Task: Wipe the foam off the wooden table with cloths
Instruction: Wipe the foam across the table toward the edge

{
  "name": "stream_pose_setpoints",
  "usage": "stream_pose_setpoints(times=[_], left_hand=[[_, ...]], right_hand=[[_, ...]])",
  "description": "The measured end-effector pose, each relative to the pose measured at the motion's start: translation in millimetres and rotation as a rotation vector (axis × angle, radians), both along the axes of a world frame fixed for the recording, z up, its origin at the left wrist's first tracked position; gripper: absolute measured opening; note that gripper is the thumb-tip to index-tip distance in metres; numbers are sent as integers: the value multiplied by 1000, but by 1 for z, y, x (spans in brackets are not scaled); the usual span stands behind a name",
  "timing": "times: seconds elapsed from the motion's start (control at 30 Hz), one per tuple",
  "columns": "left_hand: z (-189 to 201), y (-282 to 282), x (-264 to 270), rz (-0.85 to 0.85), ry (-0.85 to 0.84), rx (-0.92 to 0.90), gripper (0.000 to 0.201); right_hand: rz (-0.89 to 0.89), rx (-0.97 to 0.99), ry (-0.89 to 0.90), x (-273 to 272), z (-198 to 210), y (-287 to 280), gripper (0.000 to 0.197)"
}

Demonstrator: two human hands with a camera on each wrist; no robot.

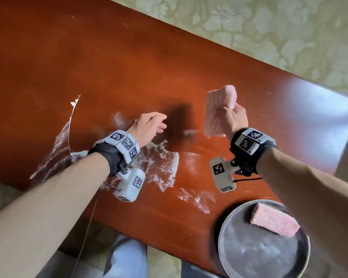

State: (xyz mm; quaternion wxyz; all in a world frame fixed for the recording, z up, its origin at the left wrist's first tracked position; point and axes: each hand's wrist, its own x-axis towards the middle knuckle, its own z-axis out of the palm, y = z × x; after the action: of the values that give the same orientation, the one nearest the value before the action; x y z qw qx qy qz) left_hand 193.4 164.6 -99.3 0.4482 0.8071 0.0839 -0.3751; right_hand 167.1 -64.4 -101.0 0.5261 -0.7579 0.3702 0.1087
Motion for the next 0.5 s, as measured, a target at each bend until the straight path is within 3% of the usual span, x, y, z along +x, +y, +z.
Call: stream_pose_setpoints(times=[0.2, 0.3, 0.4, 0.5], left_hand=[[-12, -13, 4, 209, -133, 1, 30], [-15, -3, 5, 288, -125, -21, 29], [-16, 12, 0, 317, -118, -18, 29], [-21, 41, -8, 342, -107, -24, 30]], right_hand=[[395, -495, 81, 8, -22, -59, 32], [521, -497, 146, -3, -41, -53, 47], [710, -512, 285, -15, -56, -22, 40], [647, -461, 207, -23, -58, 25, 40]])
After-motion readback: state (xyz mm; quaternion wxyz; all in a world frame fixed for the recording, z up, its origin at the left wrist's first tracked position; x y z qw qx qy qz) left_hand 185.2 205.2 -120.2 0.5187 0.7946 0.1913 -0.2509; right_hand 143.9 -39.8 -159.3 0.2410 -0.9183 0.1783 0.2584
